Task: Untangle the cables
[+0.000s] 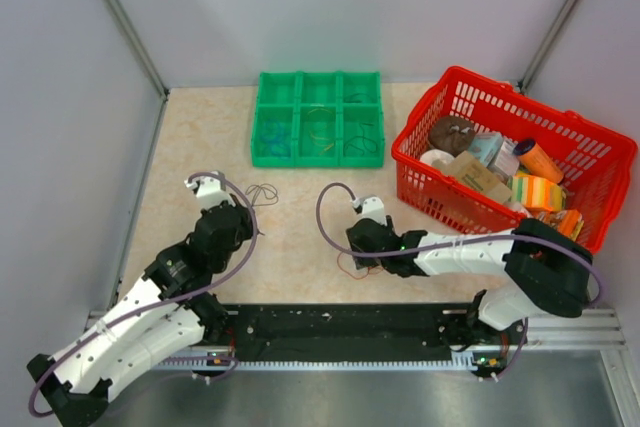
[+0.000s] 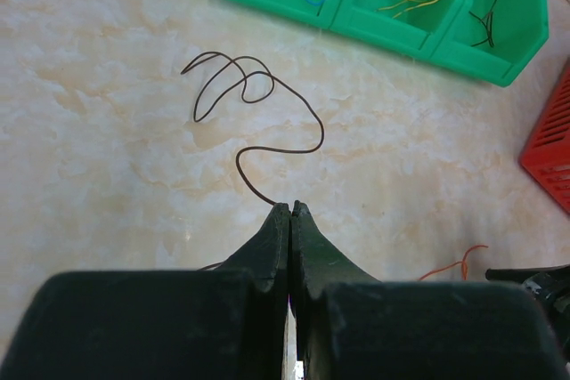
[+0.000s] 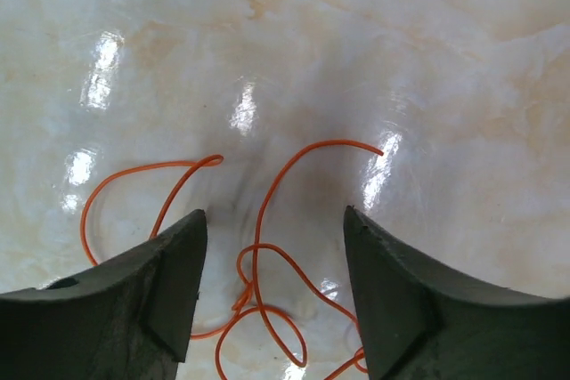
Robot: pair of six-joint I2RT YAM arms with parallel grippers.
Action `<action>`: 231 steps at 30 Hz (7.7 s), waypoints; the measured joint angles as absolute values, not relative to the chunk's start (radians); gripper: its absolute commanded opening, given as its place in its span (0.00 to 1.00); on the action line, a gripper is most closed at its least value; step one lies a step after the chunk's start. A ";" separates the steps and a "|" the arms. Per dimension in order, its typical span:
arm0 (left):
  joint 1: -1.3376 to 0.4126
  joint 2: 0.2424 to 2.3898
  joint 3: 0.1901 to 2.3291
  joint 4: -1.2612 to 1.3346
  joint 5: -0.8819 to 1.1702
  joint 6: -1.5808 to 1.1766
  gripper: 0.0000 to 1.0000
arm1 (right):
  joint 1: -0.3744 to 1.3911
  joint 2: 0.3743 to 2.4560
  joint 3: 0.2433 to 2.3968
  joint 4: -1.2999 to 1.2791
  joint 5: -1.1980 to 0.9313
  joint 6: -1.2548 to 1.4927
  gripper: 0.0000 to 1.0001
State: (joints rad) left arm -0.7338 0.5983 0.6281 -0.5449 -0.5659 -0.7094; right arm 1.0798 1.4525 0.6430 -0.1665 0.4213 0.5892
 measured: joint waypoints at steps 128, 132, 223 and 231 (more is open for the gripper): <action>-0.532 0.764 0.539 -0.351 -0.097 -0.859 0.06 | 0.797 1.279 0.731 0.253 -0.444 0.308 0.90; -0.371 0.978 0.607 -0.317 -0.027 -0.774 0.14 | 0.797 1.269 0.724 0.252 -0.443 0.317 0.90; -0.910 1.461 0.871 -0.426 -0.149 -0.751 0.89 | 0.797 0.772 0.537 0.028 -0.261 0.289 0.91; -0.943 1.436 0.915 -0.519 -0.141 -0.647 0.96 | 0.797 0.732 0.537 0.010 -0.251 0.289 0.91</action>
